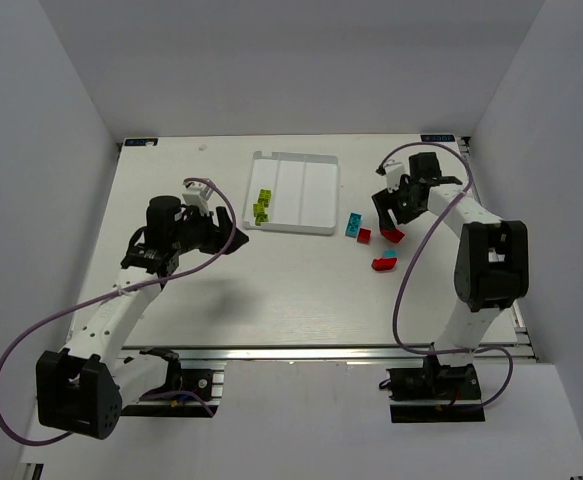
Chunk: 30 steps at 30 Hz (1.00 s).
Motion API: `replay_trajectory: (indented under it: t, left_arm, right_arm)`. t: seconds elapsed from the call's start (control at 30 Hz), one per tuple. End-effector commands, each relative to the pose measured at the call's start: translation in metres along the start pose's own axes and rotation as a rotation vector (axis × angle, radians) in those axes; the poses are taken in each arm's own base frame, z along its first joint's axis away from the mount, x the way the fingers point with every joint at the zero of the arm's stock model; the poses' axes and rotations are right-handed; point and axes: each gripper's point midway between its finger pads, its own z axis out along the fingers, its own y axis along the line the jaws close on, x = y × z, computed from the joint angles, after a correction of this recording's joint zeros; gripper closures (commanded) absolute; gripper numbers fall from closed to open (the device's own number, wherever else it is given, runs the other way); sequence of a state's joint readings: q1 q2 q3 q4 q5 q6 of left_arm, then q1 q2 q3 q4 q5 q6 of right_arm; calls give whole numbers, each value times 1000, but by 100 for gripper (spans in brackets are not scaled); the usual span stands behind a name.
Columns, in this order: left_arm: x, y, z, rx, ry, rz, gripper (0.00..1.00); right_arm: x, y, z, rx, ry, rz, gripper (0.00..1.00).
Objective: Sort the legos into containers by color
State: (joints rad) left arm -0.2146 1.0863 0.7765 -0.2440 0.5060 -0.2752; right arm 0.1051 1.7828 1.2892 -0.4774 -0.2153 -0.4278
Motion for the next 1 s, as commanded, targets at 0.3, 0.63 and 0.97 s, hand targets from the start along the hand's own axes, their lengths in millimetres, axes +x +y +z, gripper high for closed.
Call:
replay_trajectory:
  t: [0.3,0.63,0.97]
  left_arm:
    - [-15,-4,-16,-18,-67,75,25]
    - [-12,-2,-14,-21,-57,66,25]
    - [-10,-8,-12,23,-60,83,25]
  right_arm:
    - [38,-15,31,-6,187,-79,37]
    - [11,-16,23,-5,124,-103,99]
    - [-92,48,30,-195,-31,-140,100]
